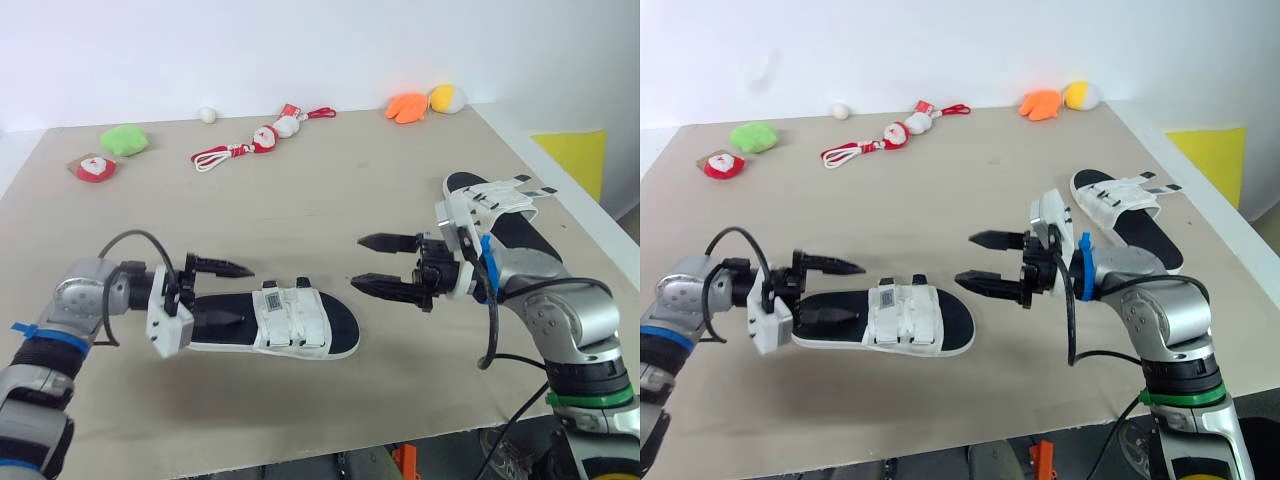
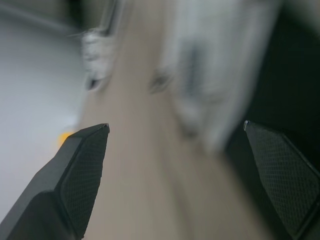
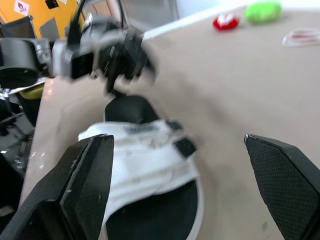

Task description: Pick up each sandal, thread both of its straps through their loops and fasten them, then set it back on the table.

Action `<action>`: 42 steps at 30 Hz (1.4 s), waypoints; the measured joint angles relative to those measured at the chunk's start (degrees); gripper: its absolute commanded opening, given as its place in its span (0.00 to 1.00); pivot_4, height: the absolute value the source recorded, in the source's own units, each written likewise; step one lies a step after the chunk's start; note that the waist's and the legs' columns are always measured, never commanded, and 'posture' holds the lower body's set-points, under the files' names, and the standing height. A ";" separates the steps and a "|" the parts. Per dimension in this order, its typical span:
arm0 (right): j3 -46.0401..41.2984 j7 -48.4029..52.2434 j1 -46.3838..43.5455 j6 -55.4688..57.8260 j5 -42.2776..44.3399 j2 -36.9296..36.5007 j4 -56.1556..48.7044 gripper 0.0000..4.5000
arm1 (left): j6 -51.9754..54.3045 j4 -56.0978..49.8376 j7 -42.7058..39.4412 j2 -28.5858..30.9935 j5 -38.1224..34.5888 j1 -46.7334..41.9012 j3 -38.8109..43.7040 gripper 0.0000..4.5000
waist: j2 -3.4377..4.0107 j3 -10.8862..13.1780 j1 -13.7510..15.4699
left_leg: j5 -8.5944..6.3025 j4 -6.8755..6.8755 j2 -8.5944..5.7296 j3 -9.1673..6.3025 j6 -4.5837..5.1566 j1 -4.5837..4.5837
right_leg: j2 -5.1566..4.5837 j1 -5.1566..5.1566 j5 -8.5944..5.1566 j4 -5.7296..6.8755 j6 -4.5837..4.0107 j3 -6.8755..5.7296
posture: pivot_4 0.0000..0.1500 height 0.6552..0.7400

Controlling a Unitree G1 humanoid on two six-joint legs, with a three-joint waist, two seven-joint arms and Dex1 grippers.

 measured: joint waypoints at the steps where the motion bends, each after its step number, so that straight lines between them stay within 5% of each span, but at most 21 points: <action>1: -0.04 -0.15 -0.36 -0.09 -0.04 -0.01 -0.06 0.99 | 0.02 -0.17 -0.06 0.19 -0.16 0.05 -0.15 1.00 | 0.02 0.01 0.00 | 0.02 0.03 0.00 -0.02 0.03 0.00 | 0.01 0.01 0.00 0.02 0.00 -0.01 | 1.00 1.00; 17: 2.98 -1.02 -4.59 -2.76 -3.45 -0.65 -2.82 0.99 | 10.23 -6.01 6.52 -7.31 3.31 1.32 -2.05 1.00 | 0.18 0.08 0.05 | 0.04 0.60 -0.04 -0.06 0.07 -0.10 | 0.01 0.14 0.13 0.14 -0.10 -0.03 | 1.00 1.00; 20: 3.59 -1.08 -4.61 -3.09 -3.95 -0.64 -2.82 1.00 | 10.86 -6.00 7.44 -8.17 4.37 1.14 -2.09 0.82 | 0.18 0.08 0.05 | 0.04 0.60 -0.04 -0.07 0.07 -0.09 | 0.02 0.13 0.13 0.17 -0.11 -0.03 | 1.00 1.00; 28: 3.59 -1.67 -4.61 -3.15 -4.06 -0.62 -3.33 1.00 | 14.51 -5.84 10.10 -10.27 6.74 0.43 -1.33 0.04 | 0.19 0.08 0.09 | 0.06 0.63 -0.05 -0.12 0.10 -0.05 | 0.04 0.18 0.14 0.23 -0.11 -0.04 | 1.00 1.00; 36: 3.60 -1.82 -4.75 -3.29 -4.08 -0.17 -3.34 1.00 | 26.53 -5.74 18.92 -11.21 13.15 -0.37 3.56 0.01 | 0.20 0.08 0.01 | 0.16 0.68 -0.04 -0.23 0.25 -0.01 | 0.14 0.16 0.25 0.42 -0.09 -0.05 | 1.00 1.00; 42: 5.46 -2.37 -5.08 -6.00 -6.48 2.11 -2.71 1.00 | 49.35 -8.93 28.52 -9.34 18.41 0.45 9.46 0.01 | 0.22 0.10 -0.24 | 0.17 0.68 0.08 -0.49 0.27 0.12 | 0.39 0.09 0.08 0.94 0.00 -0.14 | 1.00 1.00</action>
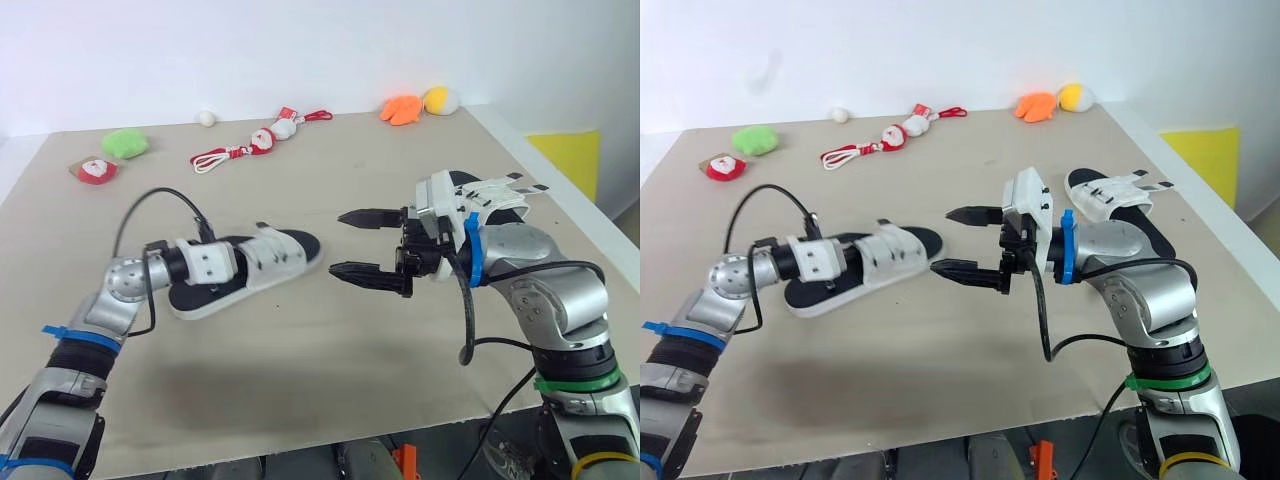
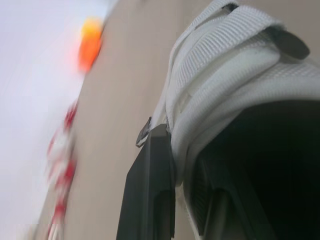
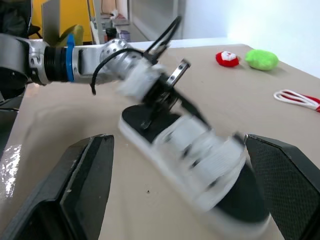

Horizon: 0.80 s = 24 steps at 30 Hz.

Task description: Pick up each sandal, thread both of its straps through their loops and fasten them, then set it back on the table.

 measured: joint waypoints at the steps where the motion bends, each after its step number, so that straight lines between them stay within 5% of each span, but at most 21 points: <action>1: 0.64 -0.19 -0.02 -0.55 -0.70 0.23 0.28 1.00 | 3.49 -0.92 1.06 0.08 0.52 0.28 0.73 0.01 | 0.00 0.00 0.03 | 0.00 0.00 0.03 -0.04 0.00 0.00 | 0.03 0.00 0.00 0.02 -0.01 -0.04 | 1.00 1.00; 8: 3.27 -0.68 -0.51 -4.00 -4.46 2.64 3.61 1.00 | 22.84 -2.52 8.43 -0.19 0.88 0.12 5.86 0.01 | 0.01 0.01 0.00 | 0.04 0.00 0.07 -0.13 0.02 0.04 | 0.07 0.00 0.01 0.08 -0.05 -0.15 | 1.00 1.00; 20: 3.95 0.38 -1.75 -5.99 -6.08 5.11 5.69 1.00 | 29.59 10.53 21.09 1.74 8.30 -6.66 5.17 0.01 | 0.01 0.01 0.21 | 0.09 -0.02 0.06 -0.21 -0.04 0.00 | 0.06 0.02 0.22 0.08 -0.40 -0.26 | 1.00 1.00; 24: 3.95 0.39 -1.75 -5.86 -6.09 5.29 5.68 1.00 | 31.51 10.46 20.27 0.70 6.70 -6.82 5.33 0.41 | 0.01 0.01 0.22 | 0.10 -0.02 0.04 -0.21 -0.07 0.00 | 0.04 0.03 0.22 0.08 -0.42 -0.26 | 1.00 1.00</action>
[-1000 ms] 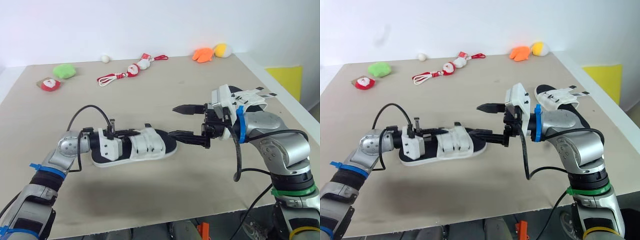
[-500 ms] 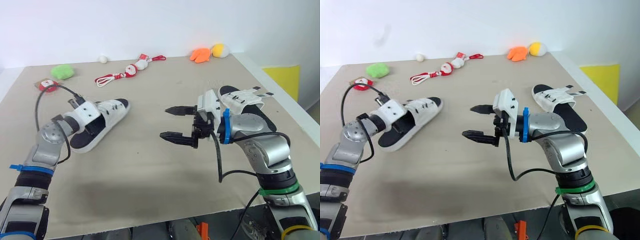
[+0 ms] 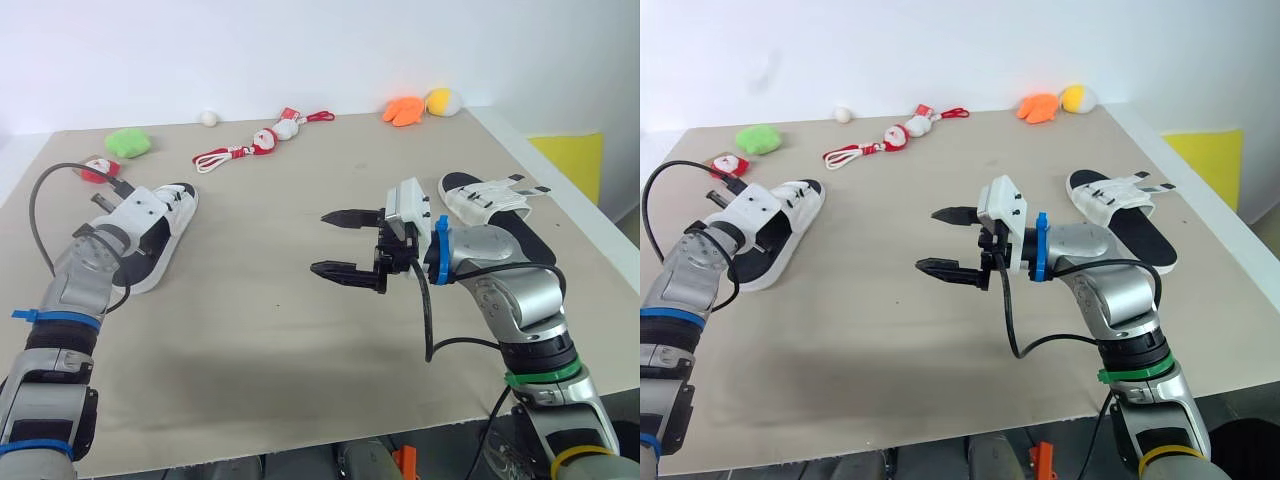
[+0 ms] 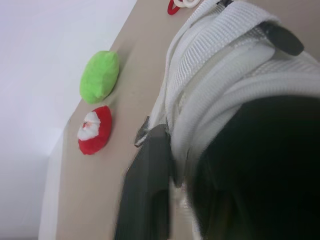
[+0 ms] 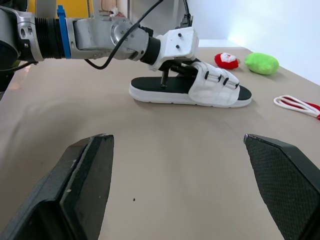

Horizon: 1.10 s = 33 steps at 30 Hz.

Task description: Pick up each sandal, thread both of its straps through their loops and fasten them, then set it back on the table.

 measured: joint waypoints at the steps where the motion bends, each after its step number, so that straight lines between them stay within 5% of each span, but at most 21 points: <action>1: 0.00 -0.02 0.00 0.01 0.00 0.00 0.00 1.00 | 0.92 -0.85 -0.89 -0.41 -1.02 0.37 0.34 0.52 | 0.00 0.00 0.00 | 0.00 0.00 0.00 0.00 -0.01 0.00 | 0.00 0.00 0.00 0.01 0.00 -0.01 | 1.00 1.00; 5: -0.04 -0.09 0.02 0.16 0.05 -0.10 -0.08 1.00 | 6.33 -6.55 -4.79 -1.44 -7.72 2.97 4.89 0.97 | 0.00 0.00 -0.08 | 0.01 0.00 0.02 -0.01 -0.02 0.01 | 0.00 -0.01 0.00 0.03 0.00 -0.02 | 1.00 1.00; 6: -0.10 -0.12 0.03 0.34 0.19 -0.12 -0.10 1.00 | 9.24 -9.18 -6.82 -2.24 -11.79 4.01 7.66 0.99 | 0.00 0.00 -0.04 | 0.01 0.00 0.02 -0.02 -0.02 0.01 | 0.00 -0.01 0.00 0.06 -0.01 -0.02 | 1.00 1.00; 20: -1.15 -1.80 0.91 -0.66 0.33 1.16 5.00 1.00 | 28.32 -24.92 -23.07 -5.74 -47.27 10.92 26.59 0.99 | 0.00 0.00 -0.08 | 0.10 0.01 0.03 -0.08 -0.17 0.05 | 0.00 0.02 -0.12 0.06 0.17 -0.08 | 1.00 1.00; 28: -2.06 -3.57 1.65 -2.51 -0.69 1.70 7.62 1.00 | 24.37 -25.56 -24.34 -3.02 -46.12 14.28 25.35 0.99 | -0.01 0.00 -0.15 | 0.21 0.00 0.04 -0.06 -0.34 0.14 | 0.01 0.09 -0.09 0.06 0.09 -0.08 | 1.00 1.00; 33: -4.32 -2.37 3.31 -1.44 -0.01 -1.60 7.62 1.00 | 29.38 -36.66 -33.24 -0.77 -53.67 21.00 23.73 0.99 | -0.01 0.01 -0.13 | 0.21 -0.02 0.03 -0.04 -0.35 0.07 | -0.02 0.06 -0.18 0.05 0.00 -0.06 | 1.00 1.00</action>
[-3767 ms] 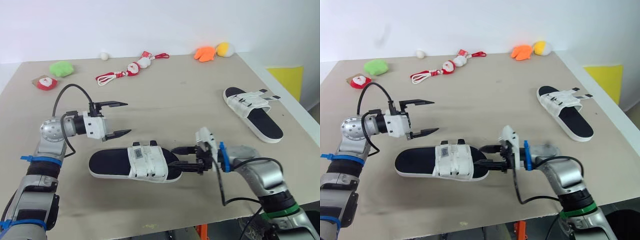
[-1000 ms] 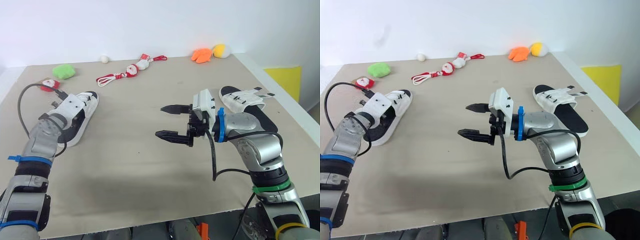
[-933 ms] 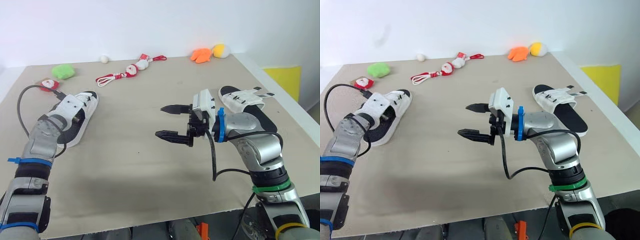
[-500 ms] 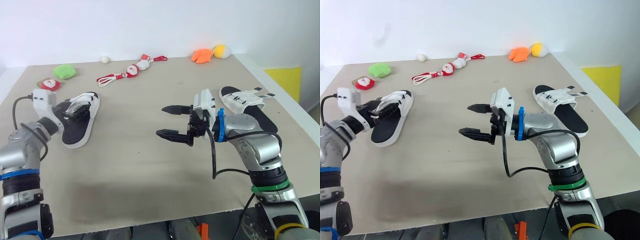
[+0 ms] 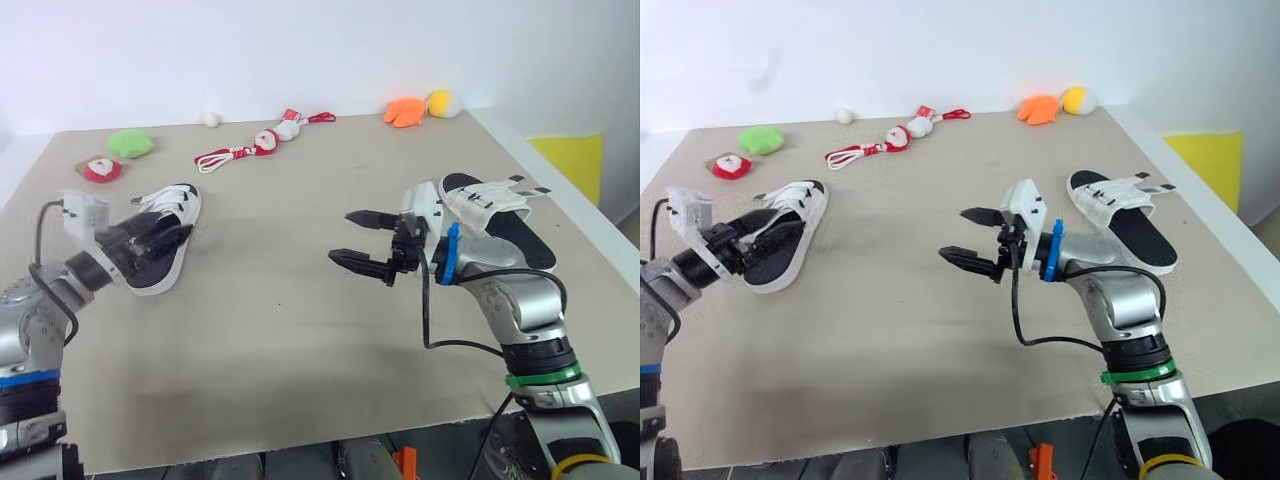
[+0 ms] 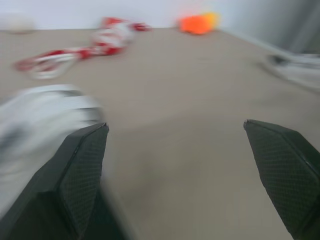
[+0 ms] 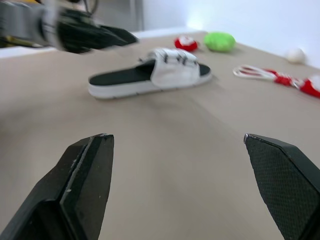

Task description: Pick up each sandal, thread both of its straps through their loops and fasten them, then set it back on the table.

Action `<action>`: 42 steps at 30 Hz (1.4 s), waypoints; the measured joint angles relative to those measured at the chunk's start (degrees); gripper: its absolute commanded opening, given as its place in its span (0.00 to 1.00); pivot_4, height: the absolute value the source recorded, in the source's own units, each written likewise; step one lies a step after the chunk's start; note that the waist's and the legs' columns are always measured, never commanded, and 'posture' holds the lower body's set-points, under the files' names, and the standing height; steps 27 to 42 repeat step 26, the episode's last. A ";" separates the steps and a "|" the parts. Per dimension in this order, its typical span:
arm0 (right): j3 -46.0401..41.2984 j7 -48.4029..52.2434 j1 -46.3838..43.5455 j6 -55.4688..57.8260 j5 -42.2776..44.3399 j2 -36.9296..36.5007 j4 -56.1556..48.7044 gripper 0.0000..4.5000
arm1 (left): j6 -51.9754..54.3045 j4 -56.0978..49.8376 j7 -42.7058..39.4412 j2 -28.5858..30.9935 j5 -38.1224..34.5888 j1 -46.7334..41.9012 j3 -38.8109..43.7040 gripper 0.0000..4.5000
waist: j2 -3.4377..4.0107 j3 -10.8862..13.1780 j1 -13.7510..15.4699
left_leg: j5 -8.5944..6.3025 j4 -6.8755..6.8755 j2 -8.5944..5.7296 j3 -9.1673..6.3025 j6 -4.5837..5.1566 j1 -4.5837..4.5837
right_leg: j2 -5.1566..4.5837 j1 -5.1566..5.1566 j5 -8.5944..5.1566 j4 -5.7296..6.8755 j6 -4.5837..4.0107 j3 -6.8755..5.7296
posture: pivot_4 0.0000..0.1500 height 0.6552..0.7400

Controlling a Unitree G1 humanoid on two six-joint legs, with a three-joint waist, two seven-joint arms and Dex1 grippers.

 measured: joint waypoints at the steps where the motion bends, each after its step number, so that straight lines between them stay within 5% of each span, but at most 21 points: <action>1: -0.92 1.18 0.79 0.65 0.72 -1.80 -0.04 1.00 | 0.67 -2.58 -2.73 2.43 -0.89 2.15 -0.43 0.99 | 0.00 0.00 -0.01 | 0.00 -0.03 0.00 0.00 0.00 0.01 | 0.00 -0.01 -0.03 0.00 -0.05 0.00 | 1.00 1.00; 5: -4.67 5.86 4.77 2.17 0.67 -11.45 5.02 1.00 | 1.35 -5.31 -9.20 9.45 -1.49 8.73 0.19 0.99 | 0.07 0.04 0.06 | -0.02 -0.09 -0.02 0.04 0.03 0.06 | -0.02 -0.01 -0.28 0.01 -0.48 -0.01 | 1.00 1.00; 11: -6.11 10.41 10.61 1.39 -1.05 -18.94 10.16 1.00 | 1.66 -9.68 -9.93 11.69 -1.48 17.23 2.58 0.99 | 0.06 0.05 -0.16 | -0.03 -0.11 0.05 0.18 0.05 0.23 | -0.01 0.02 -0.31 0.02 -0.53 0.02 | 1.00 1.00; 42: -6.70 11.37 4.33 -1.81 -4.16 -18.60 19.22 1.00 | -0.14 -16.21 -4.98 9.53 -0.85 24.69 6.43 0.99 | 0.07 0.09 -1.62 | -0.01 -0.11 0.04 0.24 0.07 0.32 | 0.02 0.07 -0.25 0.04 -0.48 0.13 | 1.00 1.00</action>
